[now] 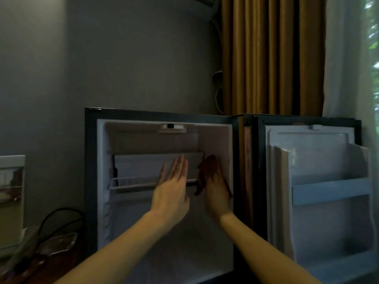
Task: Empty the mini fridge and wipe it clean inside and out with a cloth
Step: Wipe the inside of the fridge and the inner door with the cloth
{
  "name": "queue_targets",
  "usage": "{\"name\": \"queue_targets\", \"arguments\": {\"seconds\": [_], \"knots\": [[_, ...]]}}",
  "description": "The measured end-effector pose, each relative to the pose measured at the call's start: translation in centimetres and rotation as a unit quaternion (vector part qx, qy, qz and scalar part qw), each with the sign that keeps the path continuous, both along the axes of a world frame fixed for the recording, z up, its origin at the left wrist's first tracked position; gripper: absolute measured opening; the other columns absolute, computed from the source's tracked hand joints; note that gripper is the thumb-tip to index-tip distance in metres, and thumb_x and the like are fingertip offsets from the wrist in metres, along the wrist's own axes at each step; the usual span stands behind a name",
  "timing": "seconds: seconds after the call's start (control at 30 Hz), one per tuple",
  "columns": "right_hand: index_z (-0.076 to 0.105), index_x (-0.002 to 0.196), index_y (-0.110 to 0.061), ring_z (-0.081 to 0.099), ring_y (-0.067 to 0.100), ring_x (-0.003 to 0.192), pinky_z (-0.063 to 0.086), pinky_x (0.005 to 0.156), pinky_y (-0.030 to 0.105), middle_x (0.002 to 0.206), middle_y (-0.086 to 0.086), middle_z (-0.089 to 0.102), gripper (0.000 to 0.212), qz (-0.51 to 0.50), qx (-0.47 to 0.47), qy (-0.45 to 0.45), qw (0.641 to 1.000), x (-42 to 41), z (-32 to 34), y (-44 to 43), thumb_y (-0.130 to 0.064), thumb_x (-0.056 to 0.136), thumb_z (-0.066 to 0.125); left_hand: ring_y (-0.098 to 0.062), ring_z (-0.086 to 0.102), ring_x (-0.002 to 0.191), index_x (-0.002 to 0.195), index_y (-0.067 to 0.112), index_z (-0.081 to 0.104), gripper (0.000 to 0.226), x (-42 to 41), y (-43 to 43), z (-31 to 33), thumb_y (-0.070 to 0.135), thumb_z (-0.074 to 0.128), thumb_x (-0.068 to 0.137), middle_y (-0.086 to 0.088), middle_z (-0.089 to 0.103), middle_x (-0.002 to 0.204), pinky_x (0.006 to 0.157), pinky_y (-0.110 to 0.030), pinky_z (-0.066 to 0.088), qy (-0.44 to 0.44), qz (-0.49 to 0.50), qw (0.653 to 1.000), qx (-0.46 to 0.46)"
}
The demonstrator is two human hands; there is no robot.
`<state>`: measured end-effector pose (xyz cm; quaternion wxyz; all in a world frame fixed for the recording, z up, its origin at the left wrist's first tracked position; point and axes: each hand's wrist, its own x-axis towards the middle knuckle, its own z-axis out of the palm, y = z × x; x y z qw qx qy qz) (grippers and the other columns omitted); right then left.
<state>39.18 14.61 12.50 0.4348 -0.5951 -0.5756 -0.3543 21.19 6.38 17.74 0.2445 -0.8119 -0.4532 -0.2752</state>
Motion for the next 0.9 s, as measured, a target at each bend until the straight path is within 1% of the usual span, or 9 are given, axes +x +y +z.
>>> {"name": "queue_targets", "arguments": {"seconds": [0.13, 0.23, 0.3, 0.37, 0.43, 0.53, 0.7, 0.83, 0.9], "knots": [[0.039, 0.146, -0.01, 0.029, 0.028, 0.142, 0.027, 0.116, 0.035, 0.155, 0.007, 0.029, 0.055, 0.049, -0.086, -0.03, 0.995, 0.4, 3.3, -2.8, -0.004, 0.093, 0.051, -0.02, -0.017, 0.147, 0.151, 0.007, -0.015, 0.082, -0.6, 2.2, -0.3, 0.035, 0.042, 0.099, -0.008, -0.024, 0.158, 0.119, -0.038, -0.012, 0.049, 0.05, 0.994, -0.085], [0.055, 0.134, -0.003, 0.043, 0.032, 0.134, 0.038, 0.11, 0.041, 0.138, 0.015, 0.052, 0.053, 0.07, 0.076, -0.034, 0.994, 0.5, 6.1, -6.2, 0.008, 0.086, 0.037, -0.022, -0.007, 0.149, 0.153, 0.008, -0.006, 0.082, 0.4, 3.1, -0.6, 0.033, 0.047, 0.097, -0.008, -0.013, 0.161, 0.119, -0.034, -0.002, 0.049, 0.028, 0.989, -0.137], [0.063, 0.124, -0.004, 0.05, 0.028, 0.125, 0.044, 0.102, 0.033, 0.127, 0.014, 0.058, 0.052, 0.096, 0.172, -0.035, 0.98, 0.7, 6.4, -7.8, 0.015, 0.08, 0.043, -0.021, 0.013, 0.148, 0.153, 0.011, 0.016, 0.072, 1.8, 2.8, -1.1, 0.027, 0.053, 0.094, -0.008, 0.012, 0.161, 0.117, -0.028, 0.01, -0.054, -0.102, 0.984, -0.132], [0.063, 0.123, -0.009, 0.053, 0.021, 0.117, 0.05, 0.092, 0.026, 0.123, 0.01, 0.056, 0.049, 0.128, 0.168, -0.044, 0.976, 0.1, 5.5, -8.7, 0.012, 0.079, 0.057, -0.02, 0.046, 0.131, 0.135, 0.017, 0.05, 0.043, 3.7, 1.4, -1.4, 0.02, 0.058, 0.093, -0.004, 0.053, 0.139, 0.103, -0.022, 0.034, -0.251, -0.262, 0.916, -0.171], [0.064, 0.116, -0.015, 0.057, 0.015, 0.105, 0.055, 0.078, 0.026, 0.116, 0.003, 0.057, 0.042, 0.139, 0.131, -0.036, 0.981, -0.5, 4.1, -8.8, 0.004, 0.079, 0.067, -0.019, 0.063, 0.104, 0.109, 0.025, 0.062, 0.023, 5.6, 0.1, -1.3, 0.01, 0.055, 0.093, 0.001, 0.069, 0.105, 0.08, -0.023, 0.049, -0.437, -0.342, 0.773, -0.308], [0.064, 0.101, -0.019, 0.06, 0.009, 0.09, 0.056, 0.07, 0.032, 0.101, -0.006, 0.058, 0.03, 0.145, 0.118, 0.052, 0.981, 0.1, 2.6, -8.3, 0.004, 0.08, 0.065, -0.018, 0.069, 0.077, 0.106, 0.014, 0.066, 0.017, 6.6, -0.1, -1.5, 0.011, 0.054, 0.095, -0.005, 0.072, 0.085, 0.061, -0.025, 0.051, -0.543, -0.32, 0.569, -0.529], [0.059, 0.1, -0.019, 0.058, 0.014, 0.094, 0.05, 0.069, 0.024, 0.106, -0.006, 0.052, 0.011, 0.113, 0.121, 0.144, 0.976, 0.5, 0.3, -8.4, -0.017, 0.089, 0.061, -0.02, 0.068, 0.072, 0.107, 0.003, 0.066, 0.017, 6.7, 1.8, -2.3, 0.008, 0.059, 0.092, -0.01, 0.073, 0.089, 0.066, -0.029, 0.052, -0.594, -0.259, 0.513, -0.563], [0.049, 0.128, -0.026, 0.048, 0.007, 0.115, 0.049, 0.089, 0.025, 0.137, -0.005, 0.036, 0.039, 0.182, 0.076, 0.166, 0.966, -1.7, -2.9, -8.2, -0.044, 0.093, 0.046, -0.021, 0.061, 0.076, 0.099, 0.004, 0.065, 0.019, 7.7, 2.4, -0.5, 0.012, 0.048, 0.097, -0.011, 0.069, 0.078, 0.07, -0.029, 0.048, -0.658, -0.292, 0.414, -0.558], [0.042, 0.138, -0.031, 0.047, 0.006, 0.122, 0.048, 0.099, 0.028, 0.143, -0.008, 0.032, 0.044, 0.221, 0.07, 0.173, 0.957, -1.8, -2.8, -7.7, -0.024, 0.096, 0.052, -0.02, 0.062, 0.075, 0.091, 0.006, 0.065, 0.019, 7.9, 2.6, 0.6, 0.014, 0.049, 0.095, -0.01, 0.069, 0.075, 0.069, -0.028, 0.048, -0.634, -0.323, 0.453, -0.537]]}}
